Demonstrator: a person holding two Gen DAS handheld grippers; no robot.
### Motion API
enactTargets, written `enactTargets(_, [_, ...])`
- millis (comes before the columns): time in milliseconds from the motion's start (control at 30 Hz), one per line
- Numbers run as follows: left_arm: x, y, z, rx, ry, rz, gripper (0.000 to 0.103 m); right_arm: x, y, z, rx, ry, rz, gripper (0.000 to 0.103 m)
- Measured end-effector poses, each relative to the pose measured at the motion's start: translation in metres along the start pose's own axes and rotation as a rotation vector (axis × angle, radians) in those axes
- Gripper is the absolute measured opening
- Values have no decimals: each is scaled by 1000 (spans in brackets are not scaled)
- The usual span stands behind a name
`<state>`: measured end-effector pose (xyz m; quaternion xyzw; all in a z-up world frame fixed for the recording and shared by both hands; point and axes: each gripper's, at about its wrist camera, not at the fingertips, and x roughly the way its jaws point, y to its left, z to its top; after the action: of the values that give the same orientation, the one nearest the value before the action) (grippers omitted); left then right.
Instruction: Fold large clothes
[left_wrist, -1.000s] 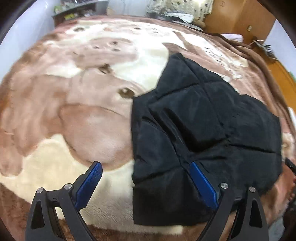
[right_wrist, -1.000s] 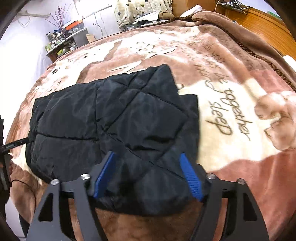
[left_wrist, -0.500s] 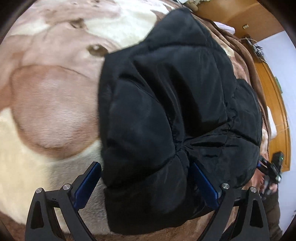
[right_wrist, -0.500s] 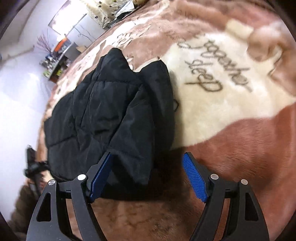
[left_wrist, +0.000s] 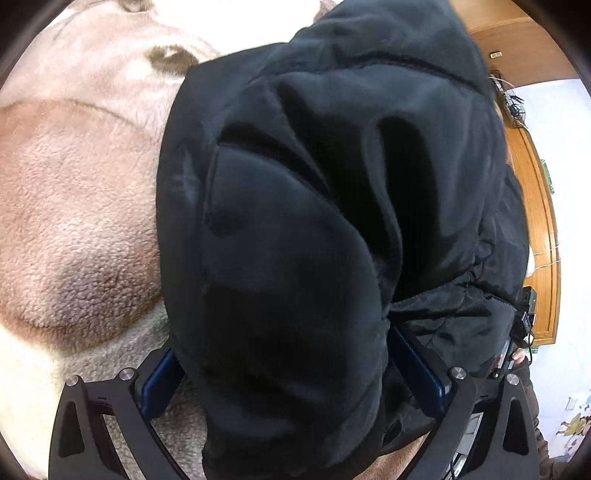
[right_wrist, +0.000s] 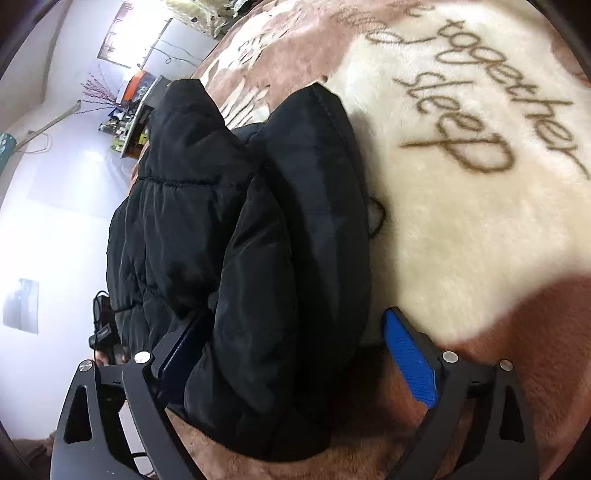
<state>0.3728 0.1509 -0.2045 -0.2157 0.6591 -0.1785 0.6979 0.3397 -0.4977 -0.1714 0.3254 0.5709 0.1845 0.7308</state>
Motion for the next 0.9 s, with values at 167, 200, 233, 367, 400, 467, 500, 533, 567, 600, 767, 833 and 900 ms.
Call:
enactTargets(167, [11,-10,4,7,6,44,103,17,7,4,-24,33,11,96])
enactTargets(200, [13,-12,5,5,4,50,103,19,10,4,-26,37,-2,96])
enactTargets(233, [14,-14,5,7,0,58,103,22,11,4,-33,39,-14,95])
enactTargets(367, [17,-26,4,19,-10,109,102,22,26,0,-85,46,-66,81])
enactTargets(400, [17,-29,3,17,-15,120,102,21,31,-2,-102,42,-87,80])
enactTargets(467, [26,-45,1,22,-33,147,97,24,41,1,-142,33,-127,72])
enactTargets(500, [27,-50,-1,29,-42,161,96,27,48,1,-174,26,-151,70])
enactTargets(533, [28,-55,-4,33,-51,171,92,26,53,-2,-202,20,-178,67])
enactTargets(567, [28,-61,-5,42,-64,184,87,26,57,-4,-219,14,-198,64])
enactTargets(600, [28,-67,-9,51,-73,196,85,26,64,-8,-256,-3,-236,62])
enactTargets(767, [34,-97,-13,94,-97,251,66,33,91,-22,-390,-56,-373,53])
enactTargets(833, [37,-107,-14,107,-98,270,66,36,97,-25,-413,-67,-404,52])
enactTargets(900, [36,-110,-16,101,-97,273,66,38,100,-26,-412,-74,-413,52])
